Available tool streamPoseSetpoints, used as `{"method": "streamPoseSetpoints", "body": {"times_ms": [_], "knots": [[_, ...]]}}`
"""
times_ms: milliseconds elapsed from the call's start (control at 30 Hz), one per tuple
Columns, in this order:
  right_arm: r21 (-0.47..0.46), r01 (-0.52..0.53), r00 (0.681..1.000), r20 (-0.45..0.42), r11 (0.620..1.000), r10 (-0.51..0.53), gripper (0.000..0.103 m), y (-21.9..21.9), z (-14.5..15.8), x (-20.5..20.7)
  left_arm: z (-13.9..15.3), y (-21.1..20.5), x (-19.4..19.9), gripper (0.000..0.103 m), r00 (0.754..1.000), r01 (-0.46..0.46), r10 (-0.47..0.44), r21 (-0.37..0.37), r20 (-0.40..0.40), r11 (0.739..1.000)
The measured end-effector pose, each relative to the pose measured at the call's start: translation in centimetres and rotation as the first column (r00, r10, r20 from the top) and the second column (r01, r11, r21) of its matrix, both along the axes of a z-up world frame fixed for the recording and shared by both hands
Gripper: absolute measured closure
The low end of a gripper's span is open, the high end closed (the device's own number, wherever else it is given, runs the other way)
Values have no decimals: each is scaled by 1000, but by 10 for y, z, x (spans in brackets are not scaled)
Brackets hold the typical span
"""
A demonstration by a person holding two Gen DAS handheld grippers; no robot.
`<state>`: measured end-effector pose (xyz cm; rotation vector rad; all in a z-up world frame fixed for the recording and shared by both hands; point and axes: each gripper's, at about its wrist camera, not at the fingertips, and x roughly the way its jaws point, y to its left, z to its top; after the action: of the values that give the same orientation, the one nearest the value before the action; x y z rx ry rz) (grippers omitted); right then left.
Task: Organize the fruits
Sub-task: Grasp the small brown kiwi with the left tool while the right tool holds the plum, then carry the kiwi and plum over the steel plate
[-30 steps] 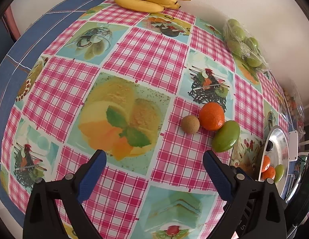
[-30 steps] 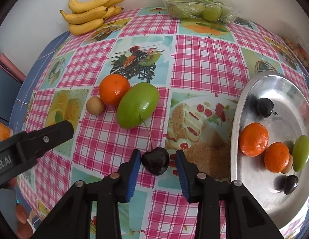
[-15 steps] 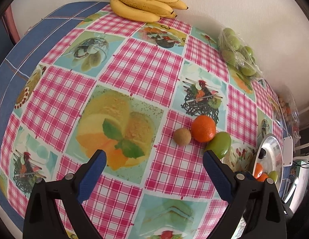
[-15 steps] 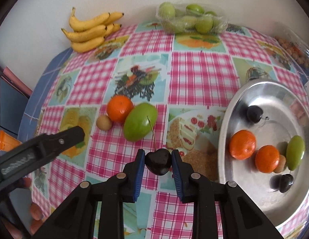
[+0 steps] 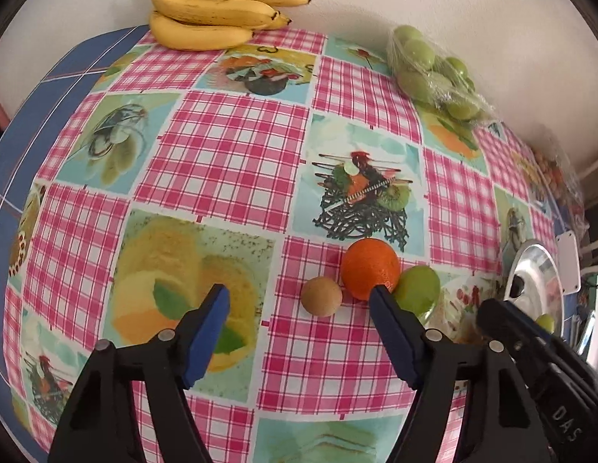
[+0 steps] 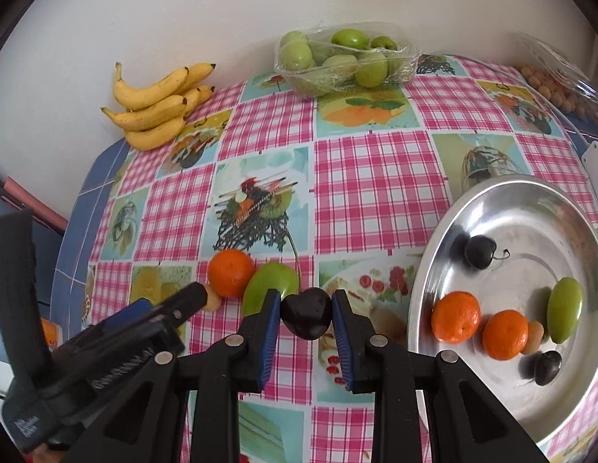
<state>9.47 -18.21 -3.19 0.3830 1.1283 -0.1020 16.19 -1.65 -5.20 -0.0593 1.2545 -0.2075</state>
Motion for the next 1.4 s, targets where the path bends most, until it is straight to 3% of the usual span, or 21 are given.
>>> {"method": "streamPoseSetpoints", "body": {"times_ms": [100, 167, 300, 533, 733, 1400], "knots": [[-24, 0, 1000, -8, 1000, 0, 74, -3, 0, -2, -3, -1, 0, 28, 1000, 9, -9, -22, -2, 1000], [-23, 12, 1000, -19, 1000, -12, 74, -7, -3, -5, -4, -4, 0, 40, 1000, 28, -28, -15, -1, 999], [-23, 31, 999, -32, 999, -32, 74, -14, -6, -10, -3, -8, 0, 44, 999, 48, -48, -15, 3, 999], [-22, 41, 999, -26, 999, -41, 74, -18, -1, -15, -1, -17, -3, 64, 994, 112, -112, 24, 6, 993], [-15, 42, 999, -29, 999, -43, 74, -20, -2, -15, -9, -16, 0, 72, 994, 109, -109, 28, -18, 994], [-1, 52, 998, -30, 999, -52, 74, -24, -1, -17, -3, -19, -2, 77, 994, 111, -112, 20, 10, 994]]}}
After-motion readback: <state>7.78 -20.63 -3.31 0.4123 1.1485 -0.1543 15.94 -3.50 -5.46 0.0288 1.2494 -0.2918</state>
